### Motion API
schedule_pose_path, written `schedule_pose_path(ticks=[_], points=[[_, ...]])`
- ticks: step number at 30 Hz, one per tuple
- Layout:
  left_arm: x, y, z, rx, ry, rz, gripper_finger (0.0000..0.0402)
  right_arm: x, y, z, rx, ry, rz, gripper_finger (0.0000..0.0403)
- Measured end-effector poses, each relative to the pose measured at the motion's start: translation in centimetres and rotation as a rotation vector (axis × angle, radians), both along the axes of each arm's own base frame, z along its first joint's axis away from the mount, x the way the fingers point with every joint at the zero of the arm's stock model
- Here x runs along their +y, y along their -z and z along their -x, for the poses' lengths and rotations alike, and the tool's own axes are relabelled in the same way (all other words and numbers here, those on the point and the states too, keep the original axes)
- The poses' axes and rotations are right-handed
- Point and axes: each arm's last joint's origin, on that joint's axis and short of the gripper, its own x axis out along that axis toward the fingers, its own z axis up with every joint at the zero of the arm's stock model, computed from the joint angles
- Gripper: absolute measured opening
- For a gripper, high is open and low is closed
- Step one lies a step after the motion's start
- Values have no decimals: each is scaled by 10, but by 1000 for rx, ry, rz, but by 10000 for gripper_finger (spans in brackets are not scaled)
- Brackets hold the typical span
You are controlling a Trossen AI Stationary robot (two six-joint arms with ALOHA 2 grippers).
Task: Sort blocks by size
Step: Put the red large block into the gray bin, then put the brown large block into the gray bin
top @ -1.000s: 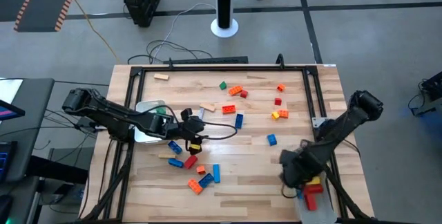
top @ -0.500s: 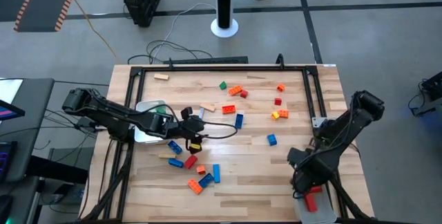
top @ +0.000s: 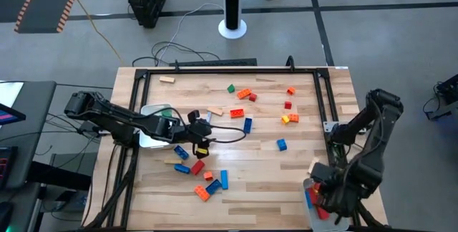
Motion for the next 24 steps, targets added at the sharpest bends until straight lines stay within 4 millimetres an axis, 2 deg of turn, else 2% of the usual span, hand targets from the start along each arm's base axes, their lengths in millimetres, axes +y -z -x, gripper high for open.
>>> schedule_pose_path(ticks=[4,8,11,14,17,24], points=[[0,0,0,-1,-1,2,222,13,17,2,47,14,78,170],[0,0,0,-3,0,17,222,23,32,-1,122,29,115,207],[-1,0,0,3,2,16,222,25,37,-3,178,30,108,232],[-1,1,0,4,3,15,222,21,36,-4,190,22,133,245],[0,0,0,5,4,10,222,10,34,-7,160,24,234,247],[0,1,0,8,5,7,222,-8,34,-36,139,-86,260,233]])
